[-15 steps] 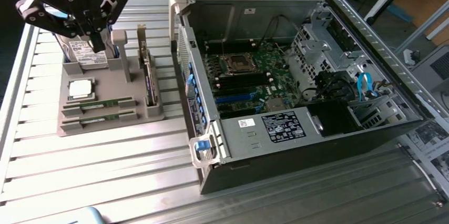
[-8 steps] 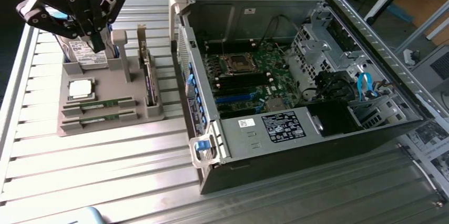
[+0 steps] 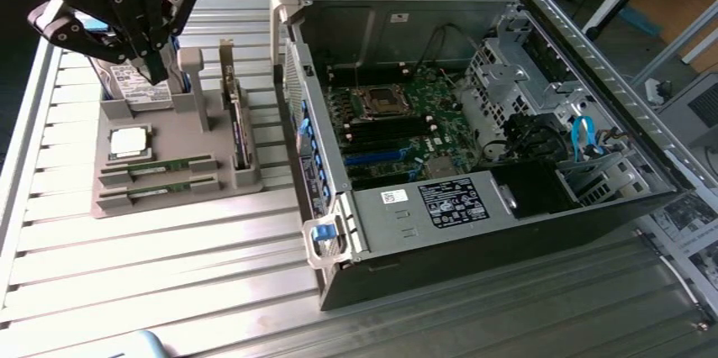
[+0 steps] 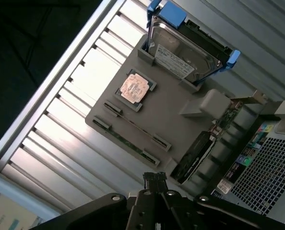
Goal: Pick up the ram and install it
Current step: 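Pick up the ram and move it above insertion slot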
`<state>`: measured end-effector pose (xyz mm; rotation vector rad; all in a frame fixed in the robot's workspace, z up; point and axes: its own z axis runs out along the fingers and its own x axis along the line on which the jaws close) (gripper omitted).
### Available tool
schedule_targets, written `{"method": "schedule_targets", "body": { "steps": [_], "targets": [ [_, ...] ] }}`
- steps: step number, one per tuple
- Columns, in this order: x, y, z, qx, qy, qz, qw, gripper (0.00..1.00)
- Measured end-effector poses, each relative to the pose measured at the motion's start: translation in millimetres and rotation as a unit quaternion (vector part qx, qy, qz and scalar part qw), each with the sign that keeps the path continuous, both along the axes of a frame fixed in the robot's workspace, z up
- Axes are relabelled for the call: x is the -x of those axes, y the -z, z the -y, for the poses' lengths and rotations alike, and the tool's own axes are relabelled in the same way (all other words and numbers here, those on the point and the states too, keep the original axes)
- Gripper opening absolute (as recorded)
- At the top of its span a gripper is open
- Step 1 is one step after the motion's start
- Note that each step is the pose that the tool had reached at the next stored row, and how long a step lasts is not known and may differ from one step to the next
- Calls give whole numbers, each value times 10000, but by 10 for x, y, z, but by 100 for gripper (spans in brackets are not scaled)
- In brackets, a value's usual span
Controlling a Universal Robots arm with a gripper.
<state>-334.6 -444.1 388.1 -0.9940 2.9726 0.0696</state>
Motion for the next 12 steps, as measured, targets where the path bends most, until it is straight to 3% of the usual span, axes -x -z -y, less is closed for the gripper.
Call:
{"method": "schedule_targets", "body": {
  "steps": [6, 12],
  "targets": [
    [-1, 1, 0, 6, -330, 0, 9995, 11],
    [0, 0, 0, 12, -640, 0, 9979, 11]
  ]
}}
